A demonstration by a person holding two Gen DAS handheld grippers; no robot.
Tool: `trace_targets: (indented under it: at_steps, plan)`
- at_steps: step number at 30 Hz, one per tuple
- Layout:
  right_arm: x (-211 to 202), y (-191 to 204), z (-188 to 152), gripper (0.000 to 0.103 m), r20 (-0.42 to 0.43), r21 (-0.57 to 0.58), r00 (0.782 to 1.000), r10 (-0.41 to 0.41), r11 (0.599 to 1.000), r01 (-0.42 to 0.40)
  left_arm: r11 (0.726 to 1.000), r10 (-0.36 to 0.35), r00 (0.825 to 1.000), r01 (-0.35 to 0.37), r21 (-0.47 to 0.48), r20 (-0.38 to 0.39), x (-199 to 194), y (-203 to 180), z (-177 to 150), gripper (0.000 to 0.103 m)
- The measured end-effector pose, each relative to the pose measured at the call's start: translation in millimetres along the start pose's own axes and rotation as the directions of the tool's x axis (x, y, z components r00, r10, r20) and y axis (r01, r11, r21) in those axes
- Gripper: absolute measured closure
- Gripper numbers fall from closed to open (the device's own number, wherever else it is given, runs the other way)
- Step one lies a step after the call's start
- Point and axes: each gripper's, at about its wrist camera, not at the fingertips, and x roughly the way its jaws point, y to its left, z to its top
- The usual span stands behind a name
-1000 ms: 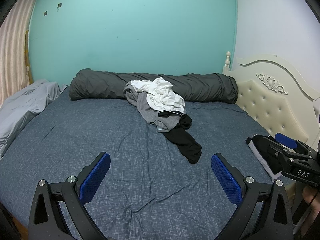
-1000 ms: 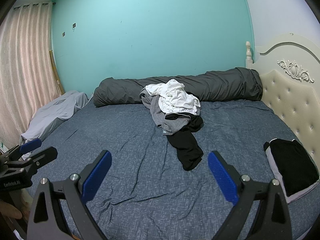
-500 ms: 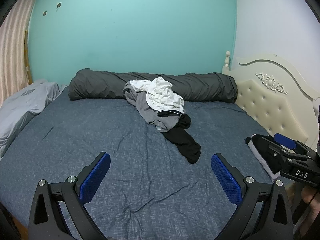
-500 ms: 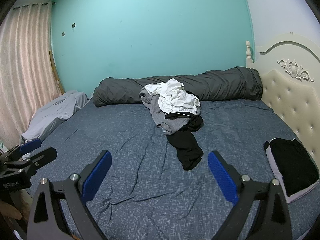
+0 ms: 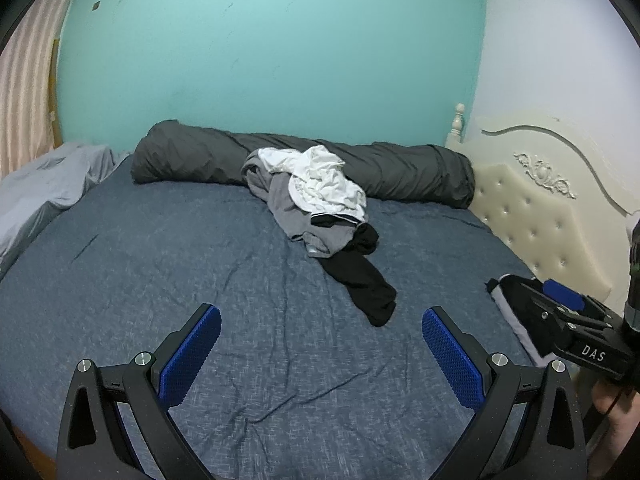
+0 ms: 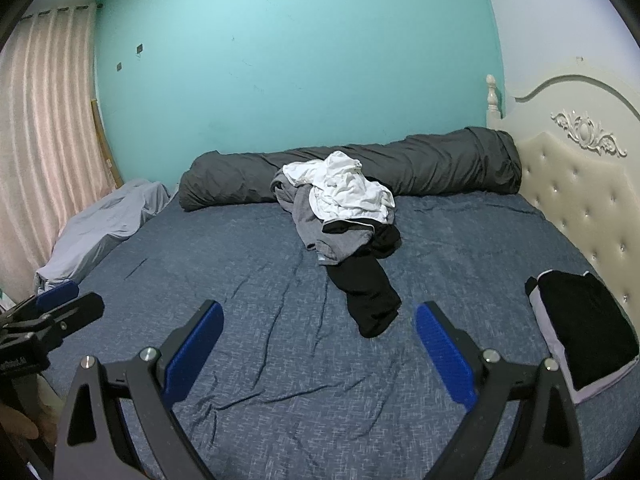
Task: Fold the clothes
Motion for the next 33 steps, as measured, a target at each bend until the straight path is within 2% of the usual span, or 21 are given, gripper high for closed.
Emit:
trace_targets:
  at_steps: [4,9,23,33]
  plan:
    - [25,-11,-5,0.005,-0.022,0.016,1.0,-0.005,1.0,0.006,0.999,0.035,0.999,-0.035,-0.004,-0.011,31,8,-5,0.0]
    - [68,-27,-6,0.005,-0.048,0.033,0.999,-0.005,0.999,0.007,0.999,0.023,0.998,-0.026,-0.047,-0.059,85,26,-11,0.0]
    - [218,-52,5,0.005,-0.079,-0.033,0.997,0.004,0.999,-0.007,0.984,0.037,0.991,-0.059,-0.169,-0.127,251,90,-26,0.0]
    - [337,-59,19,0.005,-0.092,-0.077,0.996,-0.009,0.997,0.002,0.973,0.051,0.99,-0.08,-0.218,-0.133,346,124,-27,0.0]
